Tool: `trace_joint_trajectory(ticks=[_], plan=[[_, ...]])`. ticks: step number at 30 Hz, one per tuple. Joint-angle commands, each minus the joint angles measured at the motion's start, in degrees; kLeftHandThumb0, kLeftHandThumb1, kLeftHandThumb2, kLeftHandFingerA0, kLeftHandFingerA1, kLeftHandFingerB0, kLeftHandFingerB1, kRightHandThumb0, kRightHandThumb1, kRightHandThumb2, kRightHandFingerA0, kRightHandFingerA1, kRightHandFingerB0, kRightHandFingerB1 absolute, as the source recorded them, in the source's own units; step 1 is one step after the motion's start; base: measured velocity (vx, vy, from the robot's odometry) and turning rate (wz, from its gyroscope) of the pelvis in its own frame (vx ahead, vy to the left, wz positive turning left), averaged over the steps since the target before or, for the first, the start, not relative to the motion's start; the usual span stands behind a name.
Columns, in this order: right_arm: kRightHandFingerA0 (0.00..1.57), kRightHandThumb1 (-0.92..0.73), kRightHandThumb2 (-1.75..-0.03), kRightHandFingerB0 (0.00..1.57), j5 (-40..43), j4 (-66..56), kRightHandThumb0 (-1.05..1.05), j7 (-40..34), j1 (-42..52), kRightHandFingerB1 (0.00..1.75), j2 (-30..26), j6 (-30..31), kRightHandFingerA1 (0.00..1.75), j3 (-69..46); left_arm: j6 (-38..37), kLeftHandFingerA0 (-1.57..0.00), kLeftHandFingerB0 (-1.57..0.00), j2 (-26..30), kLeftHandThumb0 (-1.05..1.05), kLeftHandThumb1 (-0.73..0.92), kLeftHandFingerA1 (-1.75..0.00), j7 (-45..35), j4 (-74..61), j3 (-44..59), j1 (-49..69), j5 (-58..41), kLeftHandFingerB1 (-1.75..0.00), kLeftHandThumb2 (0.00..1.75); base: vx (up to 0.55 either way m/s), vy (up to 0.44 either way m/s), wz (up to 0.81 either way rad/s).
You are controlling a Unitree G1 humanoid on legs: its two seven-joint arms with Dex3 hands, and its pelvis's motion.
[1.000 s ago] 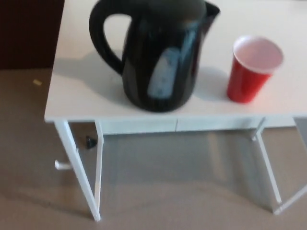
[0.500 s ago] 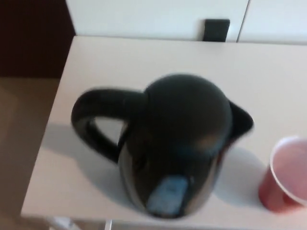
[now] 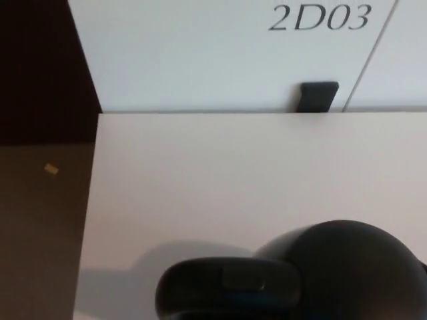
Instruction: The robot walk towards a table in front and uses its left hand to pick up the pot from the base and pour water to the cup on the right hand side
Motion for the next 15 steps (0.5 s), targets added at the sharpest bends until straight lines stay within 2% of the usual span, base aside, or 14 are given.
trace_joint_trajectory(ticks=[1, 3, 4, 9, 10, 12, 15], plan=[[0.68, -0.47, -0.53, 0.41, 1.3, -0.2, -0.16, 0.0, 0.0, 0.38, -0.6, 0.1, 0.5, -0.8, 0.5, -0.25, -0.2, 0.3, 0.07, 0.43, -0.53, 0.0, 0.5, 0.1, 0.7, -0.9, -0.5, 0.87, -0.04, -0.035, -0.07], [0.69, -0.47, -0.53, 0.41, 0.9, 0.1, -0.16, -0.7, -0.4, 0.37, -0.8, 0.3, 0.5, -0.6, 0.7, -0.26, -0.19, 0.5, 0.08, 0.42, -0.53, 0.5, 1.1, 0.2, 0.3, -1.1, -0.49, 0.86, -0.09, -0.083, -0.09], [0.65, -0.4, -0.58, 0.38, 0.7, 0.1, -0.26, -0.7, -0.4, 0.41, -0.8, 0.1, 0.53, -0.5, 0.4, -0.24, -0.18, 0.5, 0.08, 0.42, -0.53, 0.1, 1.1, 0.2, 0.4, -1.1, -0.49, 0.86, -0.14, -0.079, -0.1], [0.61, -0.4, -0.59, 0.39, 0.4, 0.5, -0.24, -0.2, -0.6, 0.42, -1.0, -0.7, 0.52, -0.2, 0.3, -0.22, -0.17, 0.7, 0.07, 0.43, -0.52, -0.7, 1.7, 0.3, 0.4, -1.4, -0.48, 0.86, -0.16, -0.101, -0.08], [0.63, -0.47, -0.53, 0.42, 0.4, 0.6, -0.16, -0.5, -0.7, 0.37, -1.0, -0.7, 0.48, -0.2, -0.2, -0.22, -0.17, 0.7, 0.07, 0.42, -0.52, -0.8, 2.0, 0.3, 0.3, -1.3, -0.48, 0.85, -0.18, -0.035, -0.05], [0.72, -0.46, -0.53, 0.43, 0.4, 0.5, -0.17, -0.9, -1.5, 0.38, -1.0, -0.9, 0.5, -0.1, 0.1, -0.23, -0.17, 0.7, 0.07, 0.42, -0.52, -0.3, 2.1, 0.4, -0.5, -1.5, -0.49, 0.85, -0.21, 0.055, -0.02], [0.73, -0.45, -0.53, 0.45, 0.0, 0.0, -0.2, -2.6, -2.1, 0.38, -1.0, -0.3, 0.5, 0.2, -0.1, -0.22, -0.17, 0.5, 0.07, 0.41, -0.52, 0.2, 1.2, 0.0, -0.6, -1.0, -0.49, 0.85, -0.23, 0.191, -0.04]])
